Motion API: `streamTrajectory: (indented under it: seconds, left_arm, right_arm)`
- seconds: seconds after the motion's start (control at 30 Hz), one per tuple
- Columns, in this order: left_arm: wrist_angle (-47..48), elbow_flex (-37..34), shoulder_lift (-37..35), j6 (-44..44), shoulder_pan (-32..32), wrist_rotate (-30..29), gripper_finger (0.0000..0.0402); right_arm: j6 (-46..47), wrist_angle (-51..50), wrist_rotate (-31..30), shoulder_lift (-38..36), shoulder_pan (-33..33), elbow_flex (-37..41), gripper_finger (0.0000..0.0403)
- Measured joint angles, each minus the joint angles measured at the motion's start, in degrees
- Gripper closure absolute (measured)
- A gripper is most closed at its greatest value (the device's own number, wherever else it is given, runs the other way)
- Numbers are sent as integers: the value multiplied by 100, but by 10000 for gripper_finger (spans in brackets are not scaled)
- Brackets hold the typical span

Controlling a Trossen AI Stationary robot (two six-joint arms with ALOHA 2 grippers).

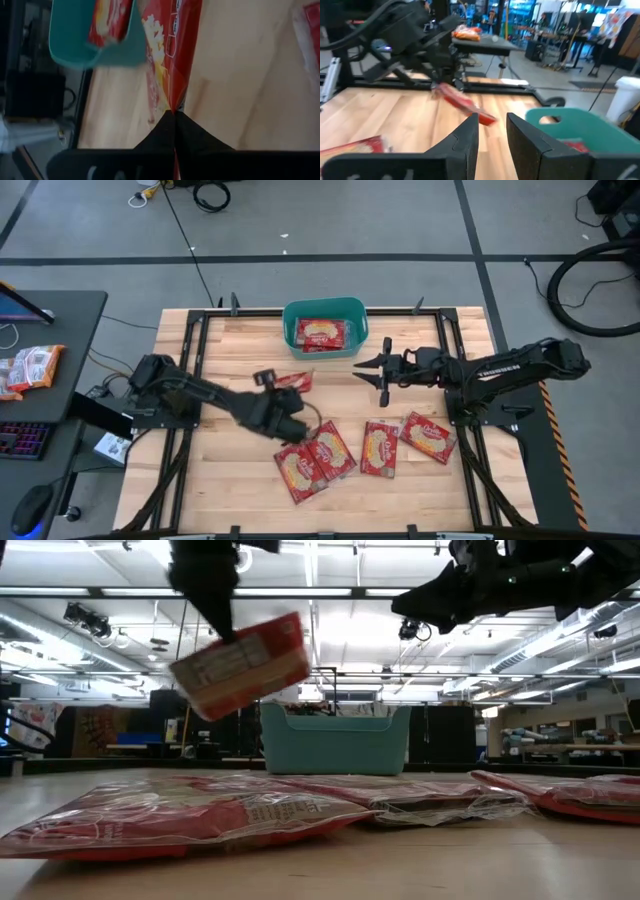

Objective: Sort popcorn bags into baskets
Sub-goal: Put the red popcorn bag into the bin

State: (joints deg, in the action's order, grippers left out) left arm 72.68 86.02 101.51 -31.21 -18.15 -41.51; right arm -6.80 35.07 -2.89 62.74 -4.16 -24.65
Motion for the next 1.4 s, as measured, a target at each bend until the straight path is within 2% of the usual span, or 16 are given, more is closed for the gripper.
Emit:
streamTrajectory:
  seconds: [0.23,0.4,0.57,0.77,0.9,1.0,1.27,1.4]
  left_arm:
    - [-1293,0,0,1983,875,0,401]
    - [-2174,119,0,3070,1364,71,400]
    - [-2868,458,0,3741,1723,169,400]
    - [-3560,561,-2,4003,2212,495,399]
    - [-3890,160,-4,4118,2597,513,398]
    - [-4347,-307,-4,4428,2823,137,398]
    - [-6090,-1423,-4,5747,3127,51,396]
    - [-6122,-1521,-4,5703,3137,82,360]
  right_arm:
    - [379,-598,-290,0,338,0,298]
    - [617,-1052,-595,0,567,0,298]
    - [852,-1345,-931,0,782,0,298]
    - [1198,-1584,-1174,0,1067,0,298]
    - [1392,-1734,-1374,0,1315,0,298]
    - [1454,-1816,-1587,0,1490,0,298]
    - [1430,-1812,-1991,0,1647,0,298]
    - [1368,-1808,-2013,0,1641,0,298]
